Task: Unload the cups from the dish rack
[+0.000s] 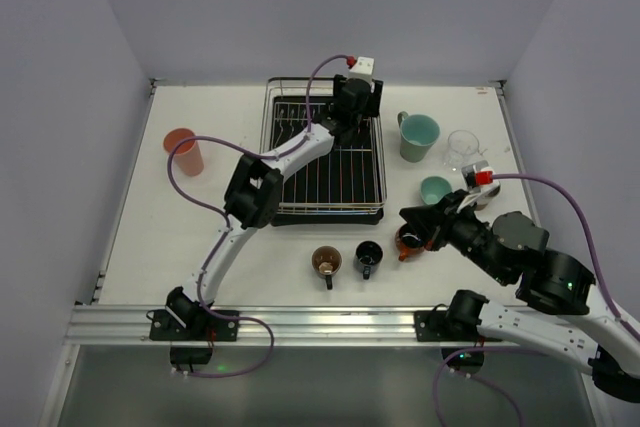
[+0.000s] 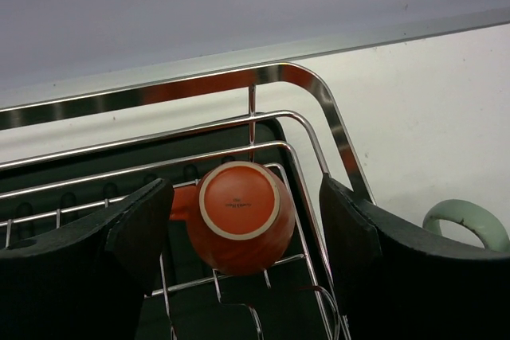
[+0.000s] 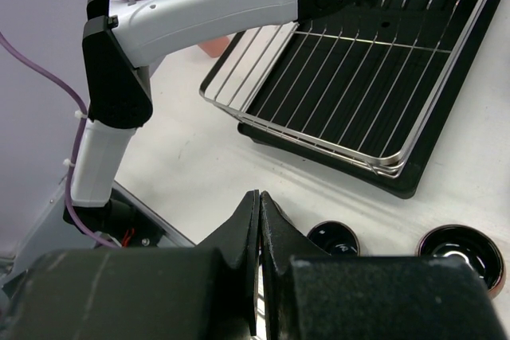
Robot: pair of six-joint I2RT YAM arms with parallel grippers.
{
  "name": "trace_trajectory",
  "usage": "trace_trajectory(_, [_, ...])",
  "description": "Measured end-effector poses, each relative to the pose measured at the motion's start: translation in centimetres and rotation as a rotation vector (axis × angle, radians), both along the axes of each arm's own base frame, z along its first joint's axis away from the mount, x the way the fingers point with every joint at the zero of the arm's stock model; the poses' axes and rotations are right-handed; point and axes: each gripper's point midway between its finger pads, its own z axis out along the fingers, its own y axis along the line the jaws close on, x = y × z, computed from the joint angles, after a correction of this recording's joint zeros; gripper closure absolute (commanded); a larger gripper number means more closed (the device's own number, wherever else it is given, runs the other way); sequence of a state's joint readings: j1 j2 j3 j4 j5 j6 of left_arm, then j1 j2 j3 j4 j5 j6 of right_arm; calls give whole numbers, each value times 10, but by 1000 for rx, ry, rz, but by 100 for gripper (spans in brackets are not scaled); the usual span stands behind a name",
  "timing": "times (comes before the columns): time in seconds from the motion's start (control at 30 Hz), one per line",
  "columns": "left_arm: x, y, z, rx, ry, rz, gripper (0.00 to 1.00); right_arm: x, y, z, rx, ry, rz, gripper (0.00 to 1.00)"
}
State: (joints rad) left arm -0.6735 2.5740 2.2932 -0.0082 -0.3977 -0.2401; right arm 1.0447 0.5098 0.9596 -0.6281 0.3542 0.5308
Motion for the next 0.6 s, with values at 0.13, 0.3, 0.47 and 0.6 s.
trace_trajectory(0.13, [2, 4, -2, 5, 0, 14, 15, 0, 0, 0, 0, 1, 2, 99])
trace_trajectory(0.3, [9, 7, -4, -6, -4, 18, 28, -1, 1, 0, 1, 2, 7, 99])
trace_trajectory(0.47, [16, 8, -7, -18, -9, 17, 30, -1, 4, -1, -4, 11, 13, 98])
trace_trajectory(0.6, [20, 11, -9, -22, -9, 16, 26, 0, 7, 1, -14, 17, 17, 97])
